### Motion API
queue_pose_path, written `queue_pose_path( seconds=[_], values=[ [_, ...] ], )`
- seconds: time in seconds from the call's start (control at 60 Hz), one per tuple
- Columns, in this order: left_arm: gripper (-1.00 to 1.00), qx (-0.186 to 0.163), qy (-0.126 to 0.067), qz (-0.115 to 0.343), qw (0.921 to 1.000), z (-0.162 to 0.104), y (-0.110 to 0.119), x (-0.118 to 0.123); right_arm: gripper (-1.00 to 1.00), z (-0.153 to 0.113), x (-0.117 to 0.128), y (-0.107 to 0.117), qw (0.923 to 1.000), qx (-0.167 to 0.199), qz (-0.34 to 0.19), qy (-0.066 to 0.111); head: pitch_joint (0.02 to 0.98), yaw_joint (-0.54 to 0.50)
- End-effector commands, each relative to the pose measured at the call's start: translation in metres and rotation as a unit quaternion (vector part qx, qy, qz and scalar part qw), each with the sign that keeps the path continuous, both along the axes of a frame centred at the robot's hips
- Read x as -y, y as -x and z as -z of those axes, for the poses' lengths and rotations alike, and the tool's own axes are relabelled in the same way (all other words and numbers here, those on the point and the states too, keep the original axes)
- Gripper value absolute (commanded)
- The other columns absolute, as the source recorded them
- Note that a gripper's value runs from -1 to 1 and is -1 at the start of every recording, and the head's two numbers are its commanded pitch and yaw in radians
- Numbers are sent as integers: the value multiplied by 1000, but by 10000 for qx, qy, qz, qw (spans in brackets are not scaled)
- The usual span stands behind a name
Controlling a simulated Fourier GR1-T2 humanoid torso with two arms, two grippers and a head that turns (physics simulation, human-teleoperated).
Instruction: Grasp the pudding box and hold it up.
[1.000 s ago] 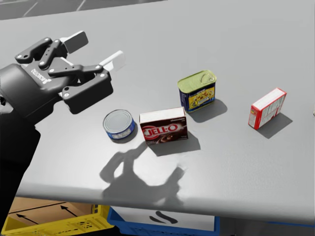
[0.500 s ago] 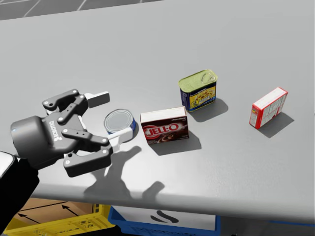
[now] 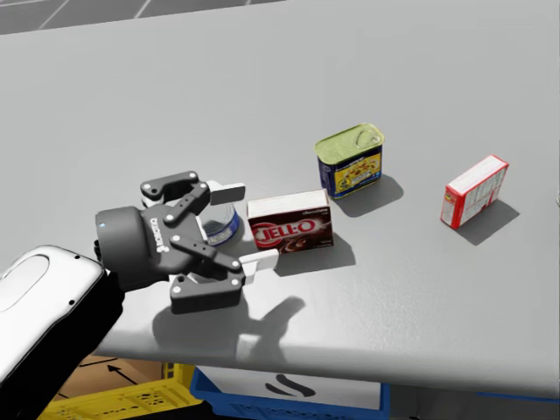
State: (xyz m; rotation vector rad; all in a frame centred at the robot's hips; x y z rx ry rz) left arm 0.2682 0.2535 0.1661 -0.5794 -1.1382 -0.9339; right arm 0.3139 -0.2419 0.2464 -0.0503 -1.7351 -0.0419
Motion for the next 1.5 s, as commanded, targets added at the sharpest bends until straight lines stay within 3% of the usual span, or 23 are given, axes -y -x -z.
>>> queue_pose_path(
  seconds=[0.017, 0.417, 0.433, 0.45, 0.467, 0.483, 0.517, 0.667, 1.167, 1.5],
  values=[
    [-1000, -104, -66, 130, 9998, 8, -10, 14, -1000, 0, 0, 0, 10000, 2, 7, 10, 893, 223],
    [-1000, -300, -88, 294, 9991, 17, -20, 32, -1000, -1, 2, 0, 10000, 17, 17, -6, 892, 203],
    [-838, -291, -92, 294, 9991, 17, -20, 32, -1000, -1, 2, 0, 10000, 17, 17, -6, 891, 203],
    [0, -261, -81, 279, 9992, 18, -19, 32, -1000, -1, 2, 0, 10000, 18, 17, -8, 890, 202],
    [601, -299, -85, 303, 9991, 18, -19, 32, -1000, -1, 2, 0, 10000, 19, 17, -9, 890, 202],
    [944, -289, -85, 328, 9990, 19, -18, 32, -1000, -1, 3, 0, 10000, 22, 17, -9, 889, 200],
    [998, -284, -96, 353, 9989, 19, -18, 31, -1000, -1, 3, 0, 10000, 22, 18, -10, 885, 199],
    [1000, -276, -131, 416, 9987, 21, -16, 32, -1000, -1, 3, 0, 10000, 19, 24, -8, 829, 196],
    [1000, -252, -122, 621, 9977, 22, -11, 34, -1000, -1, 5, 1, 10000, 17, 54, -26, 475, 188],
    [1000, -48, -120, 630, 9979, 7, -5, 35, -1000, 0, 7, 0, 10000, 12, 73, -52, 449, 182]
  ],
)
